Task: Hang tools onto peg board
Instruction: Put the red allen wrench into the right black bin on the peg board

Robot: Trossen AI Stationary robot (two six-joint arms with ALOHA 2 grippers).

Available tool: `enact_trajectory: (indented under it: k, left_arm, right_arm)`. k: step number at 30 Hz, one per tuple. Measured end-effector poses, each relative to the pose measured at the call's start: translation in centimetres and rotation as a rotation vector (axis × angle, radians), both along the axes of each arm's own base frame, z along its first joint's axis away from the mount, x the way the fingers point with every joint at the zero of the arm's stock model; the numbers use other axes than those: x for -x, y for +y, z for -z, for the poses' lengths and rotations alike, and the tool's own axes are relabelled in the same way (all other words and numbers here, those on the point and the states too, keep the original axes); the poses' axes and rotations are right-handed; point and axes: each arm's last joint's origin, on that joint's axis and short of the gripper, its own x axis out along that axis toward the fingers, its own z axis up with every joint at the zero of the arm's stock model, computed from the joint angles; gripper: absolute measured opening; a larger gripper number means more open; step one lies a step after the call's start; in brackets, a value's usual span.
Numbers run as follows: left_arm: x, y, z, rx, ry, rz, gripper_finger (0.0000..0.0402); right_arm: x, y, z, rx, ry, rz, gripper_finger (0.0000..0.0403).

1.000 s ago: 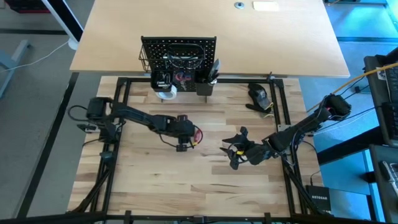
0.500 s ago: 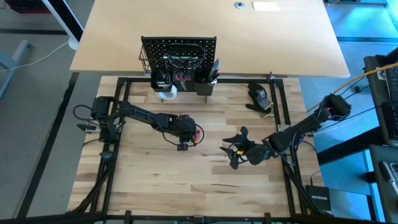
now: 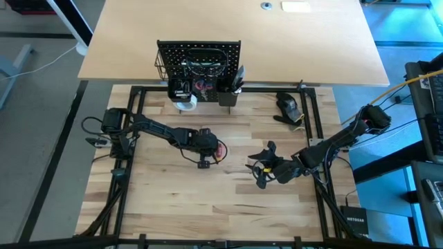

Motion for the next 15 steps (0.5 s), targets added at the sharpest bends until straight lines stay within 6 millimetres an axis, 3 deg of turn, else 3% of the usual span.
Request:
enact_trajectory:
  k: [6, 15]
  left_arm:
    - [0.7, -2.1, -1.9, -0.06, -0.028, -0.001, 0.0002]
    - [3.4, -6.2, -8.9, -0.198, -0.26, -0.075, 0.0001]
  right_arm:
    - [0.0, 0.2, 0.1, -0.035, 0.02, -0.056, 0.0175]
    - [-0.2, 0.0, -0.2, -0.04, -0.011, -0.033, 0.0175]
